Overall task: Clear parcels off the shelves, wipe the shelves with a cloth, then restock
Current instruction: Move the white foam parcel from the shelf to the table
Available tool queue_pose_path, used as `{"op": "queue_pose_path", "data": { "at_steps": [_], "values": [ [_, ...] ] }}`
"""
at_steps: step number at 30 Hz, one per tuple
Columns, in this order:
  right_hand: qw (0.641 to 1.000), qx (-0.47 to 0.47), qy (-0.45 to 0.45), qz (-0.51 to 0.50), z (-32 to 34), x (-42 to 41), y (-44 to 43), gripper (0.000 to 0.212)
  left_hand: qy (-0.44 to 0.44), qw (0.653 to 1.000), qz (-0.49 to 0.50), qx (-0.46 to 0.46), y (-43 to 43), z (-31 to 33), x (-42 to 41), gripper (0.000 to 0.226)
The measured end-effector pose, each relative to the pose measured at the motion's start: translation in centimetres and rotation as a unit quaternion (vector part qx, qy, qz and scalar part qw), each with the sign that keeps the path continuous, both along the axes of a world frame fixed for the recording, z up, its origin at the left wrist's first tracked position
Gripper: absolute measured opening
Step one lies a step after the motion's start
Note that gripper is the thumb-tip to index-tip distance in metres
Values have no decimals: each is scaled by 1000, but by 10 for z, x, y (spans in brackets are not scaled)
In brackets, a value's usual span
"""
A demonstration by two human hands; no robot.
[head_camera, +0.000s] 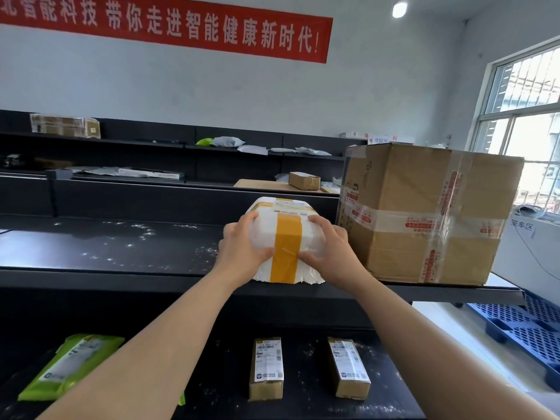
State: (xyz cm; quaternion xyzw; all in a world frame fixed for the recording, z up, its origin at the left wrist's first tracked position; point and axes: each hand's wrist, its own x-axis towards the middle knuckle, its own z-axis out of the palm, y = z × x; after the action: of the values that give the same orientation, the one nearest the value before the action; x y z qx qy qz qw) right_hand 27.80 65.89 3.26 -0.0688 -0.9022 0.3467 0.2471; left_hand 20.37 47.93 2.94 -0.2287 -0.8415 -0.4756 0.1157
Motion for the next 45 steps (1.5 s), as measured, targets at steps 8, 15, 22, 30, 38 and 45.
{"op": "queue_pose_path", "data": {
  "at_steps": [8,15,22,30,38,45],
  "values": [
    [999,-1,19,31,1,54,-9,73,24,1000,9,-1,-14,1,59,82],
    [998,-18,26,59,-2,119,-13,71,35,999,23,-7,-23,4,134,81],
    [995,-46,39,77,-14,197,-6,69,44,998,39,-22,-20,-3,216,79],
    [997,-54,42,48,-40,295,18,67,31,999,8,-29,4,-24,312,79],
    [997,-35,63,-40,-66,403,69,69,27,997,-67,-27,70,-51,386,78],
    [987,-37,38,-154,-81,488,114,76,13,986,-163,-25,140,-68,439,80]
  ]
}}
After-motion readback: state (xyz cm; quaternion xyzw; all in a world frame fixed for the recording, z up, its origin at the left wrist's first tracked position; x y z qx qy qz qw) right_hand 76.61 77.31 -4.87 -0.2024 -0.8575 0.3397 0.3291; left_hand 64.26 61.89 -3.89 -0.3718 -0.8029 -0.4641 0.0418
